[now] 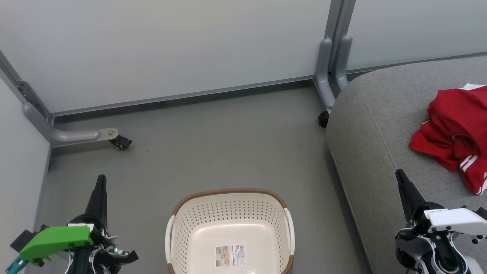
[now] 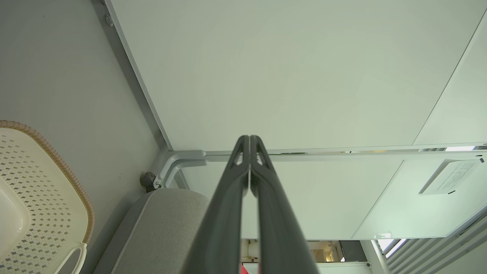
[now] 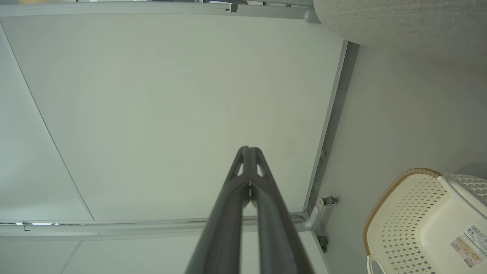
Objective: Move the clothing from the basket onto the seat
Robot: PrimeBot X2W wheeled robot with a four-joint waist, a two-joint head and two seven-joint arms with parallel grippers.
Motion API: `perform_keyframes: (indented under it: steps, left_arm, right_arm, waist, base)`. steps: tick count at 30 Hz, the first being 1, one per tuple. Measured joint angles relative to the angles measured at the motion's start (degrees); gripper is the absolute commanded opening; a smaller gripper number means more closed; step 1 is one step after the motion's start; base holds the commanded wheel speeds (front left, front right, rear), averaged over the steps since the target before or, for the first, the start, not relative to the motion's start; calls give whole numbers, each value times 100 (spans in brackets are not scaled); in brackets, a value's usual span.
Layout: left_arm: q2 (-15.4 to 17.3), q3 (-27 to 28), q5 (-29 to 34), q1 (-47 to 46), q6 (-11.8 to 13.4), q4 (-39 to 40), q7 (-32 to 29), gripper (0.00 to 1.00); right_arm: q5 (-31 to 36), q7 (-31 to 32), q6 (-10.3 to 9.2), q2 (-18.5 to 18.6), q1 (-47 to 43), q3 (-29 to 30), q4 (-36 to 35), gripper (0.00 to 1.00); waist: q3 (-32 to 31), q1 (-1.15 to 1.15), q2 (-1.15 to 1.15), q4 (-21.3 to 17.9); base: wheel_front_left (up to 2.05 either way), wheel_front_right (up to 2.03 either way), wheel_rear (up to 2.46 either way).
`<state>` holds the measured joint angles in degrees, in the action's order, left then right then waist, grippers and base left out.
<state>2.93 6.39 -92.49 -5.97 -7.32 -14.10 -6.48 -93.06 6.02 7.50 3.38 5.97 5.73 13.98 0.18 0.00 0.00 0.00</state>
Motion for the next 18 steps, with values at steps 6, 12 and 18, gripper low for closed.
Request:
perform_keyframes:
  steps: [6,12,18]
  left_arm:
    - [0,1,0,0,0,0,-1,0]
    - [-1,3,0,0,0,1,-1,0]
    - [-1,4,0,0,0,1,-1,0]
  right_arm:
    - [1,1,0,-3,0,7,0,0]
    - [5,2,0,-8,1,13,0,0]
    - [9,3,0,-10,1,19,1,0]
  waist:
    - [0,0,0,0]
    - [0,0,0,0]
    - [0,0,0,0]
  base:
    - [0,0,0]
    - [0,0,0]
    - [0,0,0]
